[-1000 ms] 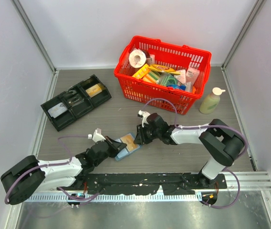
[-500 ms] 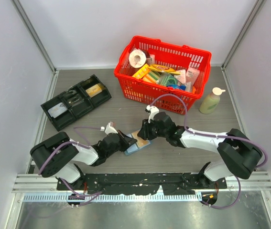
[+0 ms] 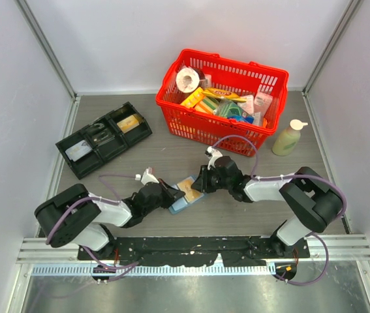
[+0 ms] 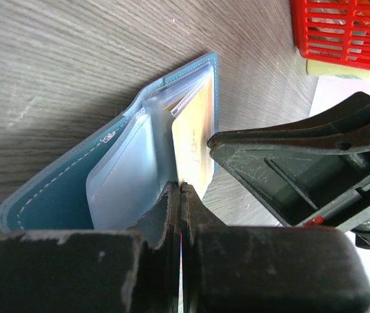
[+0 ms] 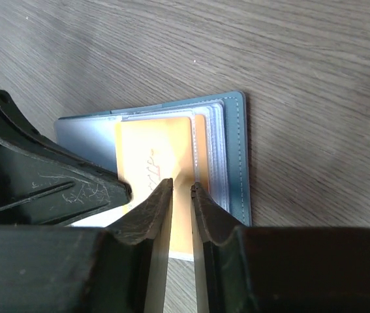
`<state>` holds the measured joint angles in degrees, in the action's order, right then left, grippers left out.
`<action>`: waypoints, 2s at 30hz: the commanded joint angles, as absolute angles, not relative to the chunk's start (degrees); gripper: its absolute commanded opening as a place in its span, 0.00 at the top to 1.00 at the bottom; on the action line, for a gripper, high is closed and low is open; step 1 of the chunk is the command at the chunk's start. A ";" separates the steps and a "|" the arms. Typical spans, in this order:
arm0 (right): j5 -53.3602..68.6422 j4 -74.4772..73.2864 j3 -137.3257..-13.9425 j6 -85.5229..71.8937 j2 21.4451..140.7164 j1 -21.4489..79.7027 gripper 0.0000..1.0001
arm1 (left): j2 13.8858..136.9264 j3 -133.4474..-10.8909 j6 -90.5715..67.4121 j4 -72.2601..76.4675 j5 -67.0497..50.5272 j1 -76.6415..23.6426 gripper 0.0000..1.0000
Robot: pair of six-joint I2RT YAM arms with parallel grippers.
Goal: Take the credit cards out of the card holder
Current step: Remove the credit card from the card holder.
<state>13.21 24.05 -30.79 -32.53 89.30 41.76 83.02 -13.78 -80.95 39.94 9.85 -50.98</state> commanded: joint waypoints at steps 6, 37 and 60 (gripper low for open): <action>12.30 17.58 -31.46 -33.75 93.42 41.22 0.78 | 75.51 -10.11 -84.29 32.36 11.77 -50.98 1.00; 26.72 26.28 -34.45 -36.29 93.16 41.22 0.79 | 72.95 -12.83 -82.44 22.94 11.51 -50.98 1.00; 17.93 11.78 -32.69 -36.39 96.33 40.25 0.92 | 66.10 -8.35 -86.31 17.32 12.83 -50.98 1.00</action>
<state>23.27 20.93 -33.56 -38.26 93.89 40.86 67.46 -9.65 -85.97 21.91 11.79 -50.98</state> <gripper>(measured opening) 0.088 0.009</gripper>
